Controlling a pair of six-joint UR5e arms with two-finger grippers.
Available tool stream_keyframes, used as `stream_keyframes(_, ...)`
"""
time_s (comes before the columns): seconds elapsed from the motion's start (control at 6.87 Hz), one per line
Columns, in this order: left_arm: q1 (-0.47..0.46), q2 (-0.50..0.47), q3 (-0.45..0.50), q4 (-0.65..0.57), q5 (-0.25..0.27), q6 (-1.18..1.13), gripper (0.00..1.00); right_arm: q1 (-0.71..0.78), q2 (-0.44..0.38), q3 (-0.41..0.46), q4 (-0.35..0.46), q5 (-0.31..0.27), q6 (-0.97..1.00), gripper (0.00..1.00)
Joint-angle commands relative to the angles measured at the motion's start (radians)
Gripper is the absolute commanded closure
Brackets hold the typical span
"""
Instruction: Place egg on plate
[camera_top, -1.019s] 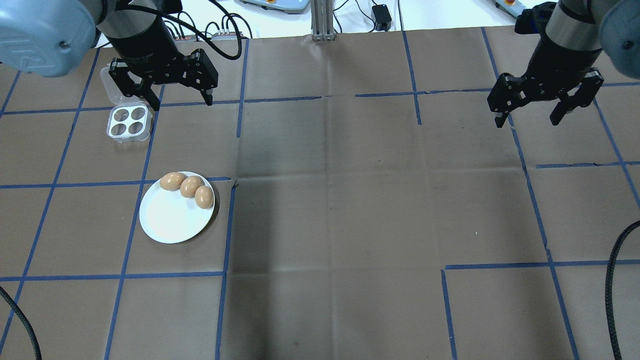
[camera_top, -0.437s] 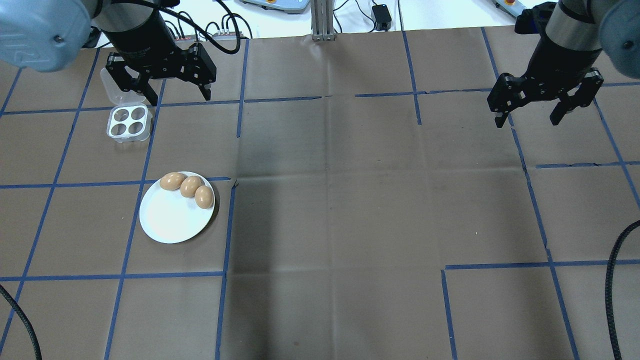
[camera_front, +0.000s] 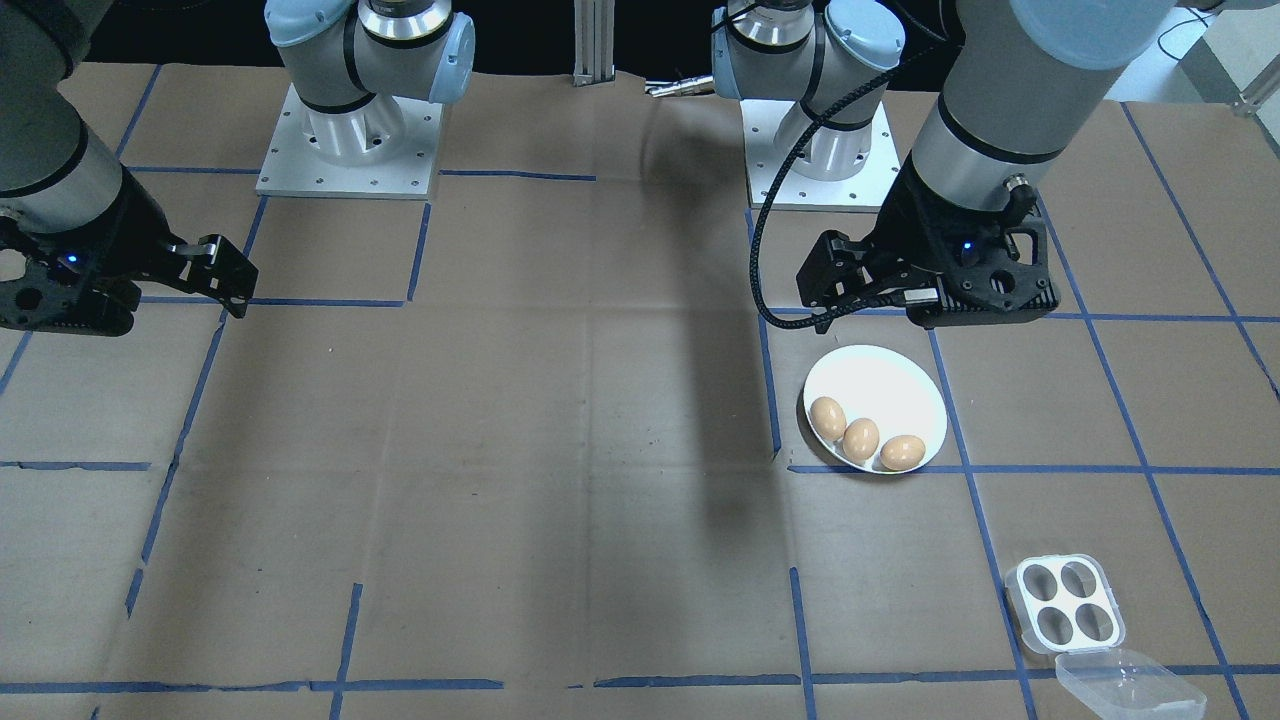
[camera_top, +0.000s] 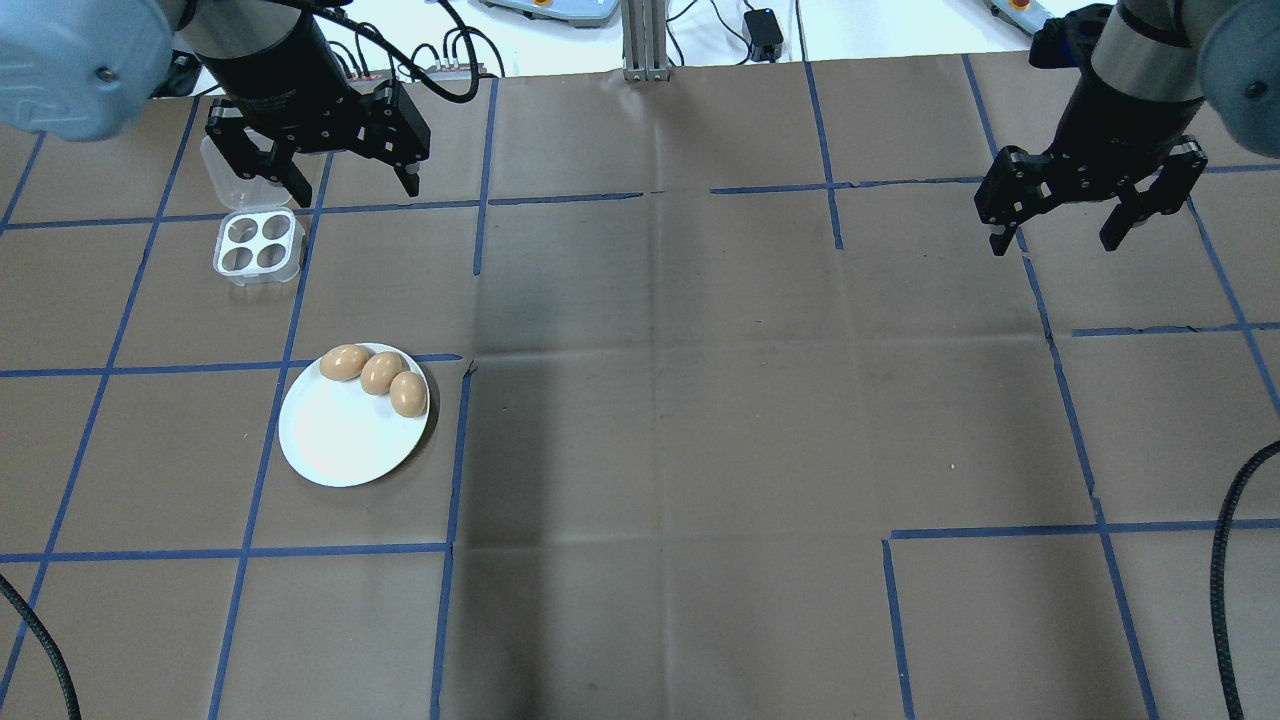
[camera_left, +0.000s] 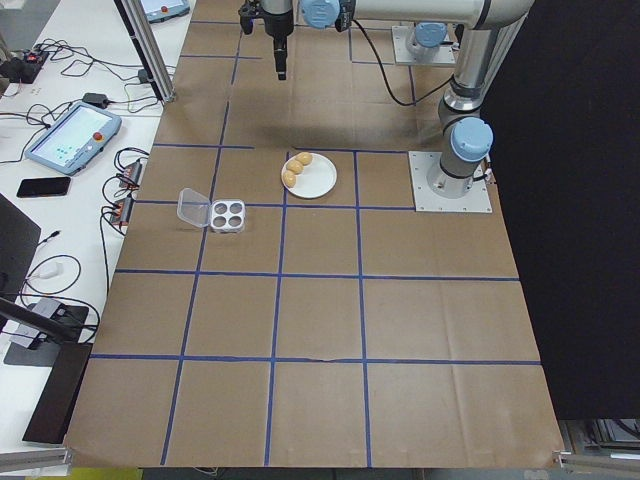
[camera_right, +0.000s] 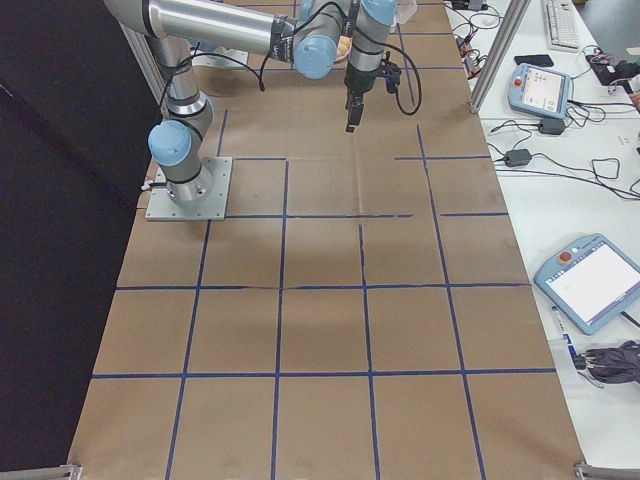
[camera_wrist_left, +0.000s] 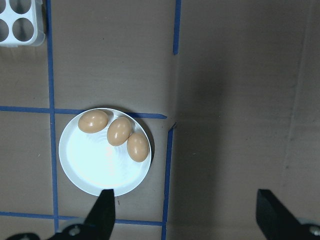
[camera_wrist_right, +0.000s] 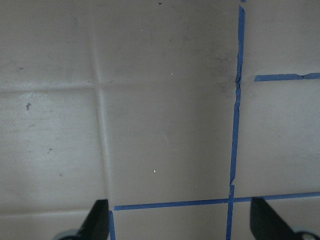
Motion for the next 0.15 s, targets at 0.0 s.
stream_keyframes(0.0, 0.000, 0.005, 0.002, -0.003, 0.000, 0.000, 0.00, 0.000, 0.000, 0.000, 0.000, 0.000, 0.000, 0.00)
